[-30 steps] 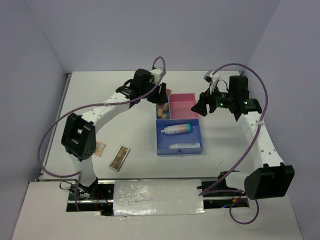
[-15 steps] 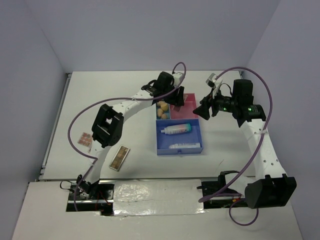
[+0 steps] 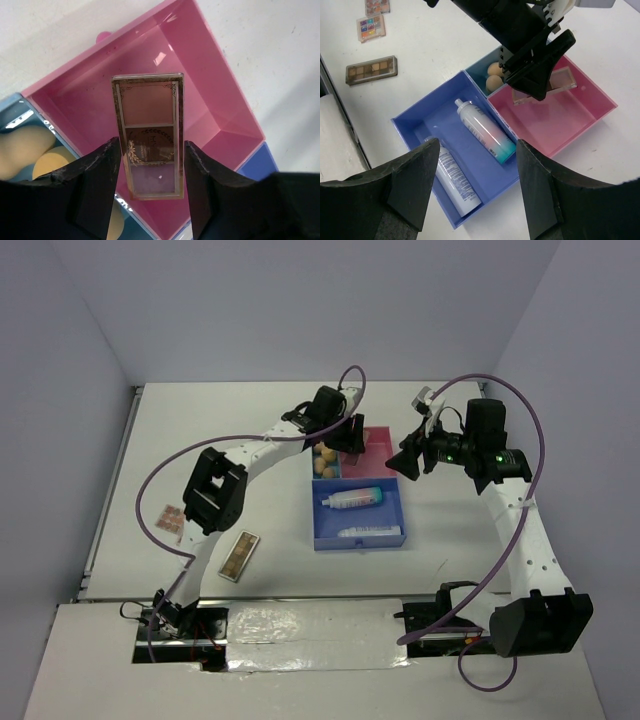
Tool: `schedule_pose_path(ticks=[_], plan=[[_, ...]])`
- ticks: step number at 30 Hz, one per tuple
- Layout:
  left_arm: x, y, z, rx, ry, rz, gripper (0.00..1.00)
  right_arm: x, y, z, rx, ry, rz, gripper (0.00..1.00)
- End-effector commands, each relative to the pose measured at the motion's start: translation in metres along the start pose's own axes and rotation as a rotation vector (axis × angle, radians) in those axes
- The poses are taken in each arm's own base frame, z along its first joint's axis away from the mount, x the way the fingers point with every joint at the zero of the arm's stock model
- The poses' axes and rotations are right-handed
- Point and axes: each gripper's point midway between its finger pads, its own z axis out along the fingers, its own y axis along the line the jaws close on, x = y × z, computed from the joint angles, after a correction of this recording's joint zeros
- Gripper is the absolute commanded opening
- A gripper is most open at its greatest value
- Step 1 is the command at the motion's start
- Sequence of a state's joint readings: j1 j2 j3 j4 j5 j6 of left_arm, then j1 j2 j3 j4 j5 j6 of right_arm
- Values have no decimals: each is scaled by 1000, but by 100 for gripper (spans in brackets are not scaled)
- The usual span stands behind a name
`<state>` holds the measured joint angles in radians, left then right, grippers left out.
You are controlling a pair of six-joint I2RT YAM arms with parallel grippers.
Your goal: Organize the makeup
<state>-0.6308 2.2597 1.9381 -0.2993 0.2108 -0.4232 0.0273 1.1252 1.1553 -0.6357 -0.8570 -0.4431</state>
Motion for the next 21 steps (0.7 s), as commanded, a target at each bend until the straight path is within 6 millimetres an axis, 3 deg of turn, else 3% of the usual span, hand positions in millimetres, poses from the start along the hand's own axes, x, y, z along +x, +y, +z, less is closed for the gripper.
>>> schedule_pose_path(ticks=[1,11,16,19,21], plan=[[-29,-22,-26,43,-85,1,62,-10,3,-3,-22,-29,-17,70],[-47,-40,-57,92,-164,-25,67,6,24,0,-164,-4,-75,73],[-48,-44,-63,103,-173,-32,77,6,28,-1,-191,-6,-104,76],[-47,-44,-69,100,-181,-33,75,4,28,-1,-200,-10,-117,78],[-54,-43,-84,77,-210,-15,64,1,30,-1,-219,-26,-147,82]])
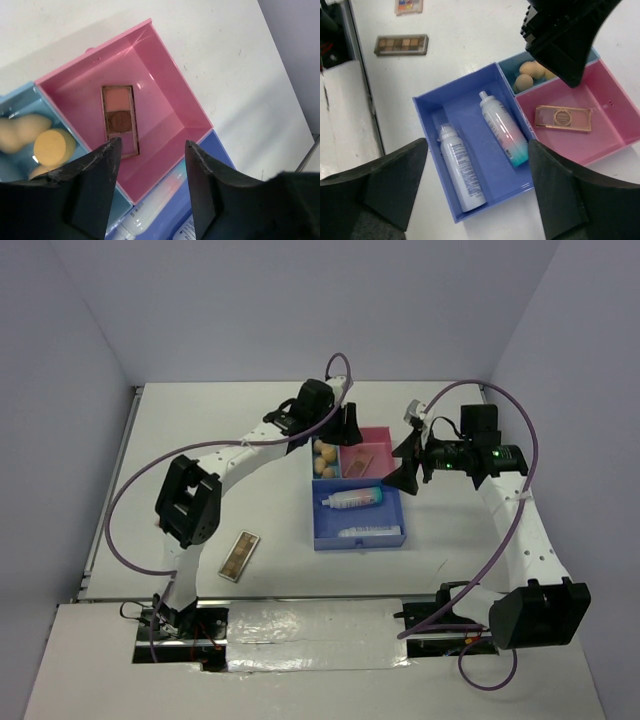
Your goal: Organize the makeup
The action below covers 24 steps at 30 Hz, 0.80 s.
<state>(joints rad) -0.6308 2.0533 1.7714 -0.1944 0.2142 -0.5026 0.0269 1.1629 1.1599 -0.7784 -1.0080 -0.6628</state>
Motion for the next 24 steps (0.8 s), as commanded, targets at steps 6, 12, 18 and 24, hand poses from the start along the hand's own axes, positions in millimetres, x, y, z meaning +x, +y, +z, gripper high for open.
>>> schedule_pose_path(ticks=[6,12,18,24], plan=[[-30,33,-104,-111,-170,-31,6,-16,44,10,-228,-109,-435,100],[16,97,-223,-291,-233,-135,30,22,75,61,-493,52,-820,97],[54,129,-305,-487,-293,-188,81,41,89,136,-688,260,-1017,80],[68,127,-346,-564,-378,-246,83,40,121,222,-839,356,-1076,75]])
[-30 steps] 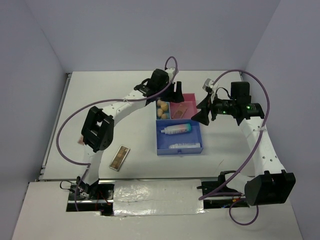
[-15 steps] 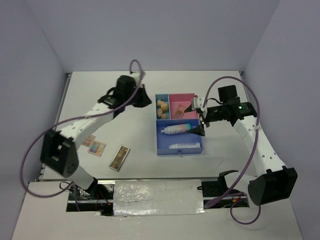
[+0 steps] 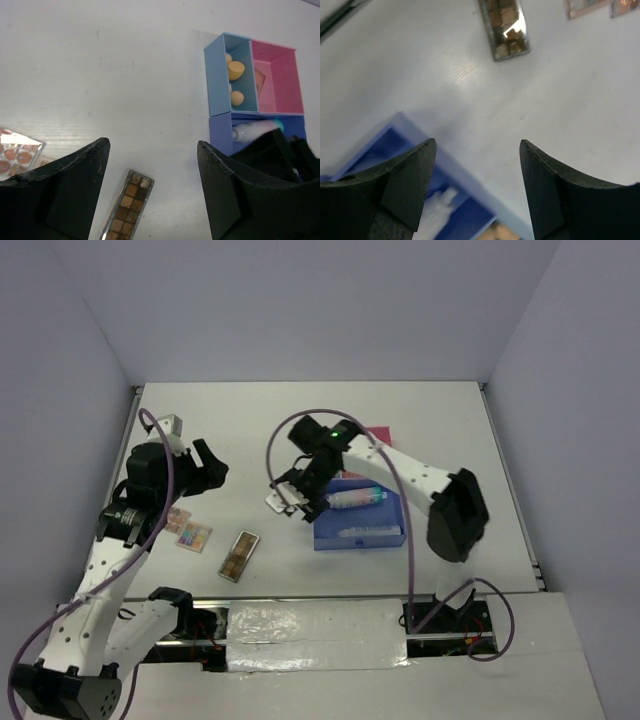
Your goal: Organize the makeup
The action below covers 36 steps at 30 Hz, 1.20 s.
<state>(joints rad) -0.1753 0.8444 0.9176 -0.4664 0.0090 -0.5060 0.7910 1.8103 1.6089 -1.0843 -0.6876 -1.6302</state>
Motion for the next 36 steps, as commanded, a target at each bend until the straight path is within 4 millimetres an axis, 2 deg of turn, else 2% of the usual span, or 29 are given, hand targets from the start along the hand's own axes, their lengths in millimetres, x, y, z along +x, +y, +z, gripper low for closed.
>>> schedule_pose_path(ticks=[1,2,3,4,5,6,7,8,10,16,22,26,28,32,36], plan=[[1,19,-20,-100,-30,-40,83,-6,-22,31,-81,87,-78,75],[-5,21,-28,-112,-58,-41,83,-15,-37,35,-67,94,-111,75],[-8,24,-34,-133,-71,-41,84,-24,-37,51,-101,95,-132,75],[-7,34,-40,-189,-74,-35,84,-15,-36,72,-143,116,-121,76],[-16,35,-49,-206,-103,-32,84,-23,-48,76,-126,123,-144,77],[-20,39,-55,-233,-114,-22,85,-24,-51,85,-131,131,-150,77],[-21,50,-63,-292,-121,-17,85,-22,-47,107,-171,138,-148,79],[-29,51,-72,-309,-150,-14,85,-27,-57,110,-156,149,-170,79],[-36,61,-86,-378,-177,-9,85,-28,-59,129,-182,156,-185,81],[-51,73,-121,-447,-300,-47,85,-27,-46,167,-253,179,-230,84],[-52,76,-132,-453,-337,-53,87,-19,-35,185,-306,201,-219,84],[-46,77,-129,-455,-319,-53,87,-9,-30,195,-325,222,-204,83],[-42,78,-126,-452,-311,-57,87,-5,-31,196,-328,236,-201,83],[-33,76,-117,-430,-284,-78,87,2,-20,197,-373,253,-184,79],[-27,76,-109,-419,-280,-100,85,6,-10,191,-392,266,-153,62]])
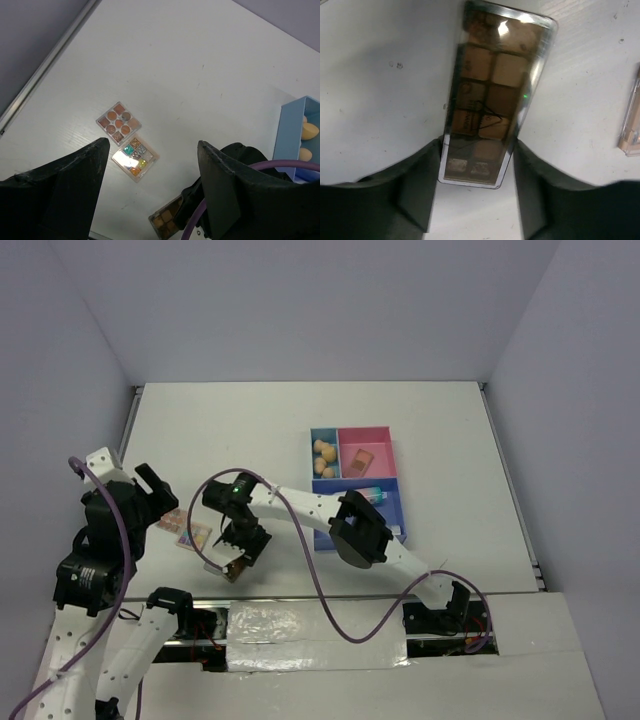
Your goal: Organize the makeup
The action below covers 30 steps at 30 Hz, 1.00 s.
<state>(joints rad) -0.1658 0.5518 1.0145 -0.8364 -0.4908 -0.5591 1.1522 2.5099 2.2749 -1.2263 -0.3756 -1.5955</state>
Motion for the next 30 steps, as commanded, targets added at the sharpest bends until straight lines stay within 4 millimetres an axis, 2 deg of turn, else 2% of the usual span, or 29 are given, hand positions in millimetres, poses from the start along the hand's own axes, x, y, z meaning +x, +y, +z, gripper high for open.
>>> schedule_pose_path(ticks=[1,3,4,5,6,7,8,9,11,12,14,16,20,21,22,24,25,27,28,29,30], plan=[[0,-4,2,22,-26,-66,83,7,25,6,-78,20,44,52],[5,-5,5,25,-24,-86,80,7,31,2,-81,19,63,43],[6,-9,6,41,-26,-106,74,2,29,-8,-53,8,75,39],[12,-10,9,47,-13,-108,71,4,37,-7,-67,3,98,33],[15,-12,11,57,-6,-115,66,5,38,-13,-49,-5,117,30],[17,-16,13,69,4,-129,56,-3,30,-30,15,-26,129,26],[23,-17,17,71,19,-131,50,-2,40,-29,7,-34,151,23],[25,-20,19,78,26,-141,39,-1,34,-38,54,-48,159,22],[30,-25,24,94,46,-149,30,-12,42,-60,102,-95,187,20],[32,-28,26,99,53,-157,21,-14,37,-70,150,-110,185,19],[37,-34,32,110,79,-170,15,-24,41,-93,214,-142,193,16],[43,-40,39,119,108,-178,13,-30,48,-114,270,-167,209,15],[53,-50,48,134,149,-221,16,-34,50,-152,395,-205,216,13],[57,-50,51,133,161,-227,17,-30,53,-158,413,-207,232,13],[59,-54,53,145,173,-242,18,-31,55,-173,448,-213,241,13],[67,-54,59,140,197,-252,25,-27,58,-184,486,-226,263,13],[72,-57,62,149,222,-260,34,-21,59,-199,530,-229,285,13],[86,-55,70,132,267,-263,46,-10,61,-213,578,-239,359,13],[91,-56,72,132,286,-278,61,8,62,-225,622,-232,413,14],[95,-55,75,125,296,-286,69,18,66,-235,655,-234,487,14],[107,-51,79,106,327,-286,74,30,70,-237,673,-228,544,14]])
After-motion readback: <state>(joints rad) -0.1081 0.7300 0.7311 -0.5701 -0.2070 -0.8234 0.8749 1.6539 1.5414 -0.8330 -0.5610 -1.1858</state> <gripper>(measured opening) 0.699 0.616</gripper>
